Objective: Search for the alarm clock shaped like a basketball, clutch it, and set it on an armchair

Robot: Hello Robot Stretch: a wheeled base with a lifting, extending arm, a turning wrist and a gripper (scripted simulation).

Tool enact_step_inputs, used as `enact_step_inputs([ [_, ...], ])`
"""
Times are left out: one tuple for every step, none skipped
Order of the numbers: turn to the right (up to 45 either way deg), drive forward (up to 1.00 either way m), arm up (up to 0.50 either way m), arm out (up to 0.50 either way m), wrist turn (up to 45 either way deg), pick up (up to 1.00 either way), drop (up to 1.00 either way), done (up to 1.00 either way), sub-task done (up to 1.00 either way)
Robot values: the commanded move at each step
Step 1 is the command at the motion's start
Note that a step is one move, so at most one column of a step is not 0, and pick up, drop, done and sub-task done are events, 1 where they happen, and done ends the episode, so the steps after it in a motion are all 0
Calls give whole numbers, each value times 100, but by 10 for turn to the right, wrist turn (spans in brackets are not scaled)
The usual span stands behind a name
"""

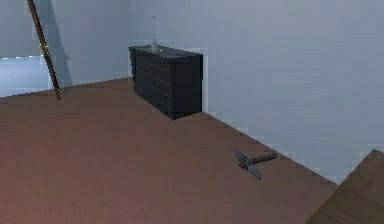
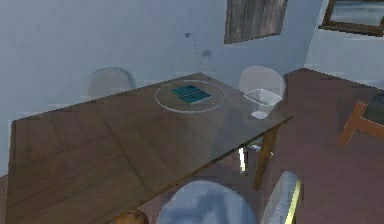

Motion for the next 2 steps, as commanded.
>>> enact_step_inputs([
  [0, 0, 0, 0, -450, 0, 0, 0, 0],
  [0, 0, 0, 0, -450, 0, 0, 0, 0],
])
